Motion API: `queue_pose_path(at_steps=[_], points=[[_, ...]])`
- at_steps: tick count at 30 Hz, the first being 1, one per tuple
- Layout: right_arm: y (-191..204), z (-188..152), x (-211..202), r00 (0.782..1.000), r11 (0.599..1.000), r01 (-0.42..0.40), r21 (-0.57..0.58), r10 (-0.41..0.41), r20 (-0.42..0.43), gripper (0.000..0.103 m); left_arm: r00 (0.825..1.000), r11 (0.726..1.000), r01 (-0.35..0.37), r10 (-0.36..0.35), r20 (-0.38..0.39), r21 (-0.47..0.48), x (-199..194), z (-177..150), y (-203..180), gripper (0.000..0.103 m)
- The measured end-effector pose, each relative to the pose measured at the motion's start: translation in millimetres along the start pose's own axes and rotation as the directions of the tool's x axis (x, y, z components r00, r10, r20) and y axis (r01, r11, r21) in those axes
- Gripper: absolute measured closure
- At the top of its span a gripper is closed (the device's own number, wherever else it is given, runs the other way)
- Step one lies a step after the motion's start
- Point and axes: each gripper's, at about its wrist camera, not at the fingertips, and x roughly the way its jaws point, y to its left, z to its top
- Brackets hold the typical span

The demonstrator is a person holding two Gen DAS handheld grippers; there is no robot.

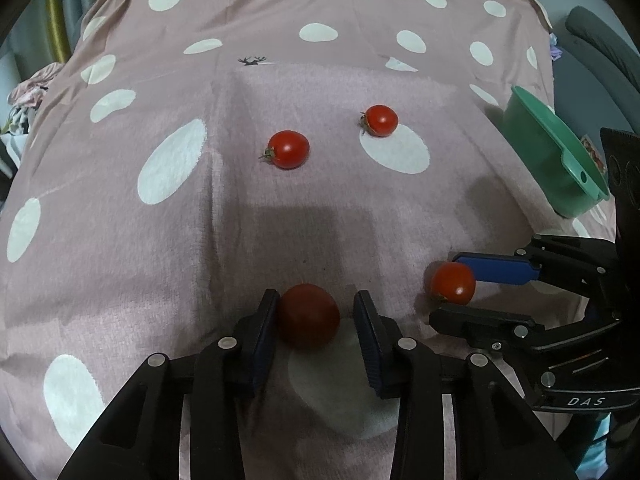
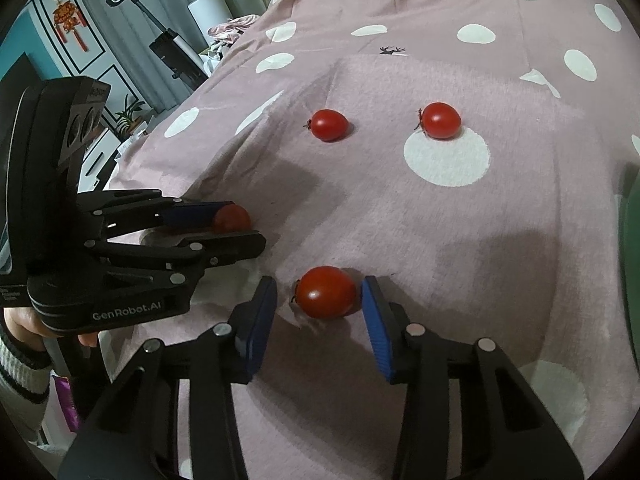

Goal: Organize fruits
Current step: 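Grasp a cherry tomato with the left tool while the right tool grasps another, then carry the cherry tomatoes in both tools over the green basin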

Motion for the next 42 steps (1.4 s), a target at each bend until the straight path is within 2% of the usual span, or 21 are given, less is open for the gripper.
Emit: queue_pose_path(at_steps=[4, 8, 24, 42], points=[[0, 1, 1, 1.000, 1.000, 0.009, -0.005, -0.009, -0.001, 0.064, 1.000, 1.000, 0.000, 0.000, 0.001, -0.005, 0, 0, 2, 0.070], [-1, 1, 1, 1.000, 1.000, 0.016, -0.008, -0.016, 0.000, 0.072, 1.000, 1.000, 0.007, -0.007, 0.009, -0.018, -1, 1, 5, 0.074], [-4, -1, -6, 1.000, 1.000, -0.002, 0.017, 0.002, 0.019, 0.073, 1.000, 0.999, 0.022, -0.021, 0.018, -0.042, -7, -1, 8, 0.074], [-7, -9, -41, 0.996, 0.999, -0.002, 0.041, -0.002, 0.086, 0.073, 0.998, 1.000, 0.025, -0.025, 0.059, 0.001, -33, 2, -14, 0.074]])
